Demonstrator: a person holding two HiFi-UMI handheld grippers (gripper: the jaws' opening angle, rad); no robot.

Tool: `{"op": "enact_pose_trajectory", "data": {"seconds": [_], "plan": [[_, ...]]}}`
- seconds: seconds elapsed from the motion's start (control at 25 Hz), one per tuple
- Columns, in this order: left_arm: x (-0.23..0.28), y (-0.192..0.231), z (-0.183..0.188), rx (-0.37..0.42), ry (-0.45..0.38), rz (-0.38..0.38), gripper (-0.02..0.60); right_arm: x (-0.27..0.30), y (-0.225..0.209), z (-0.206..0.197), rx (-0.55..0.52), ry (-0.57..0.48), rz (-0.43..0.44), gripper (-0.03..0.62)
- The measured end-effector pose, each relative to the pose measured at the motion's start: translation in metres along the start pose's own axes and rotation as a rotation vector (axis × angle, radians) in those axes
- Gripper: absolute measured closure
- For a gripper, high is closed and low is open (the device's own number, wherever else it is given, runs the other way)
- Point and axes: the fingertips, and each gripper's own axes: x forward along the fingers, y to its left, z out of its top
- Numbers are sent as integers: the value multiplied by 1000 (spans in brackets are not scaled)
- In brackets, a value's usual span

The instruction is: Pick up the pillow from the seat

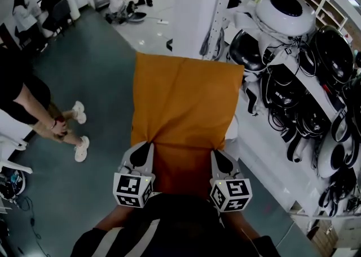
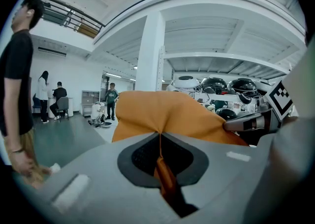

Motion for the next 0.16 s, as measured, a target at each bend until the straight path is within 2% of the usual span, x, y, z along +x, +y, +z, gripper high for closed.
{"op": "enact_pose_trajectory", "data": {"seconds": [0.16], "plan": [[0,2,2,0,0,0,572,1,1,0,2,1,-4,585]]}}
